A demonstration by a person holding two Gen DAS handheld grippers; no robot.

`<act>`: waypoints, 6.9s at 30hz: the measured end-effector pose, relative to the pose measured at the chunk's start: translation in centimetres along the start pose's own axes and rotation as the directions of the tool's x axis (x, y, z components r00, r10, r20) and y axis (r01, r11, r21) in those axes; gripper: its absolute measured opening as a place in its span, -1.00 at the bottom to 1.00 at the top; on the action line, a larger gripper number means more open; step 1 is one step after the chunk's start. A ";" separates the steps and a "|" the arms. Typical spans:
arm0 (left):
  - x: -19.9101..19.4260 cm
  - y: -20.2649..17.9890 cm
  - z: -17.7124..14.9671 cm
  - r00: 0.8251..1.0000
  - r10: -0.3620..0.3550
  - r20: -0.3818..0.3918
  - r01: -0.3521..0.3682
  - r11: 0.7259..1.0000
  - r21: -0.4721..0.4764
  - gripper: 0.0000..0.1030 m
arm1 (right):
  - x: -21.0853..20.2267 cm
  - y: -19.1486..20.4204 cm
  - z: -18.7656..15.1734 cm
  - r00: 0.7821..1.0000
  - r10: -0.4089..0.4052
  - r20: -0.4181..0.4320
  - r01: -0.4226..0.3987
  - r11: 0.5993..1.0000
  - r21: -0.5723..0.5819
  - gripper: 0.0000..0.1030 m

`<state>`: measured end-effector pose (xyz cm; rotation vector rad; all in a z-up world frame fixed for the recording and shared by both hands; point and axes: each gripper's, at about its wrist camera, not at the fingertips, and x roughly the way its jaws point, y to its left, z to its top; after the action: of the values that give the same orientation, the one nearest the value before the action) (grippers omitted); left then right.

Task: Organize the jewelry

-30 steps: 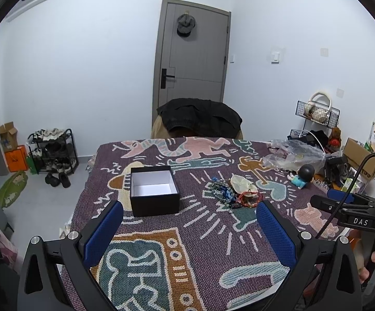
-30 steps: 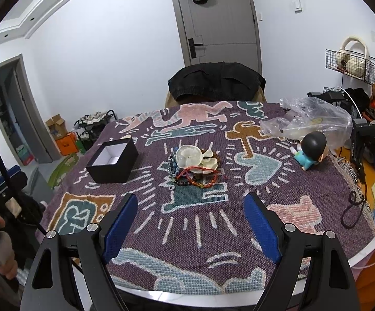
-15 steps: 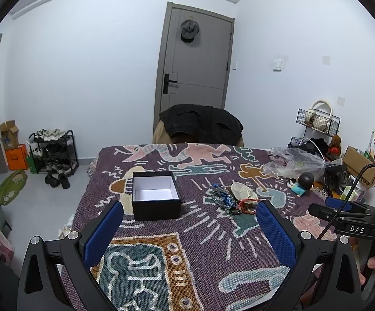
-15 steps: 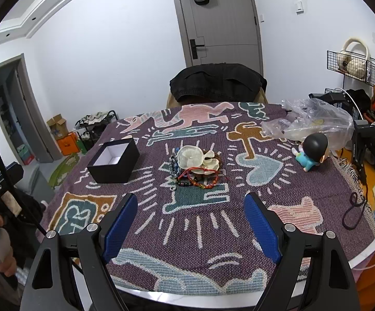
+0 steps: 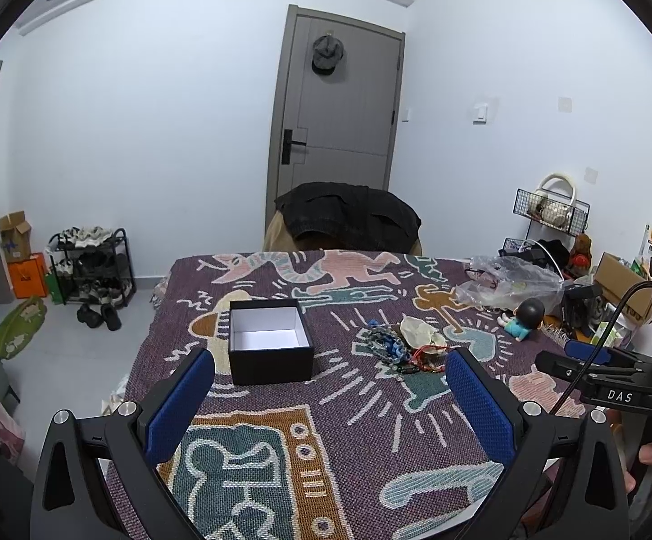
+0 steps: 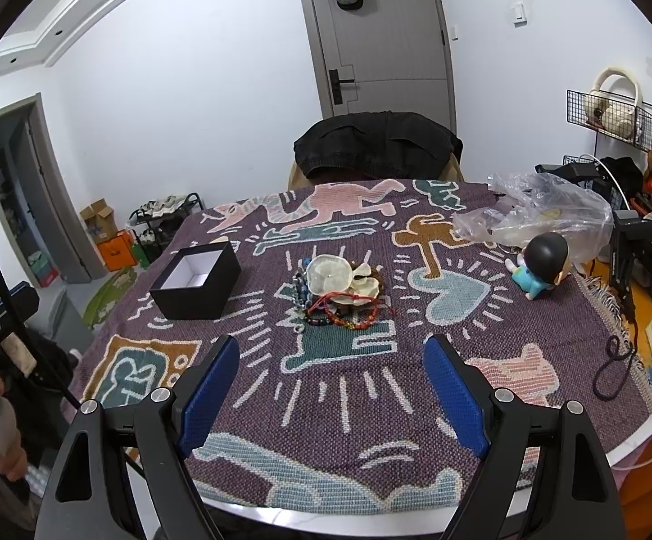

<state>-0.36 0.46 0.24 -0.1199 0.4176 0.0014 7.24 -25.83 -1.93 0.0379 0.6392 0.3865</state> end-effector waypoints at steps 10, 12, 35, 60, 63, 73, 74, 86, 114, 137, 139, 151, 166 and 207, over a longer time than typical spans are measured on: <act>0.0 -0.1 0.0 1.000 0.001 0.002 -0.001 1.000 0.003 0.99 | 0.1 -0.1 0.0 1.000 0.002 -0.002 -0.002 1.000 0.007 0.63; 0.1 0.0 0.1 1.000 -0.001 0.003 0.001 1.000 0.002 0.99 | 0.2 -0.2 0.1 1.000 0.002 -0.003 -0.002 1.000 0.012 0.63; 5.2 -1.3 1.4 0.996 -0.071 -0.057 0.069 0.997 -0.033 0.99 | 3.5 -6.7 2.2 1.000 0.016 -0.027 -0.011 0.986 0.164 0.63; 17.8 -6.7 2.6 0.943 -0.189 -0.273 0.189 0.982 -0.025 0.99 | 12.0 -11.5 1.7 0.985 0.099 -0.144 -0.046 0.940 0.338 0.63; 19.4 -7.4 2.4 0.933 -0.197 -0.303 0.198 0.980 -0.027 0.99 | 12.6 -11.8 1.6 0.983 0.103 -0.151 -0.044 0.937 0.347 0.63; 25.8 -8.3 0.8 0.890 -0.186 -0.417 0.183 0.982 -0.047 0.37 | 15.2 -12.3 1.0 0.973 0.153 -0.170 -0.083 0.929 0.361 0.21; 26.4 -8.1 0.6 0.882 -0.192 -0.429 0.182 0.981 -0.065 0.31 | 15.6 -12.3 0.9 0.970 0.165 -0.179 -0.090 0.926 0.367 0.12; 29.0 -7.8 0.0 0.850 -0.239 -0.470 0.194 0.971 -0.143 -0.85 | 18.6 -11.7 0.2 0.937 0.268 -0.223 -0.154 0.893 0.423 -0.12; 21.2 -4.7 6.8 0.927 -0.252 -0.277 0.231 0.967 -0.107 -0.98 | 21.1 -6.0 1.9 0.946 0.175 -0.273 -0.112 0.967 0.230 -0.83; 16.6 6.0 7.8 0.972 -0.132 -0.197 0.096 0.978 -0.184 -0.98 | 16.6 -0.9 6.2 0.929 0.333 -0.161 -0.296 0.931 0.214 -0.84; 16.7 6.7 7.5 0.972 -0.119 -0.201 0.080 0.978 -0.191 -0.98 | 16.7 -0.4 6.5 0.928 0.335 -0.162 -0.300 0.931 0.209 -0.84; 19.2 9.9 5.2 0.951 -0.081 -0.300 0.001 0.967 -0.256 0.17 | 16.3 4.2 8.6 0.918 0.364 -0.157 -0.342 0.927 0.153 -0.84; 16.1 15.1 3.8 0.973 0.011 -0.231 -0.082 0.950 -0.301 0.59 | 19.3 12.0 10.8 0.872 0.448 -0.197 -0.432 0.894 0.118 -0.84; 15.7 7.3 3.2 0.974 -0.073 -0.213 0.030 0.980 -0.198 0.78 | 14.9 1.0 7.1 0.962 0.240 -0.134 -0.219 0.963 0.154 0.45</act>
<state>15.08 7.73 -4.03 -0.3255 0.6350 -0.0229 22.00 -18.91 -4.65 0.2185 0.8147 0.5733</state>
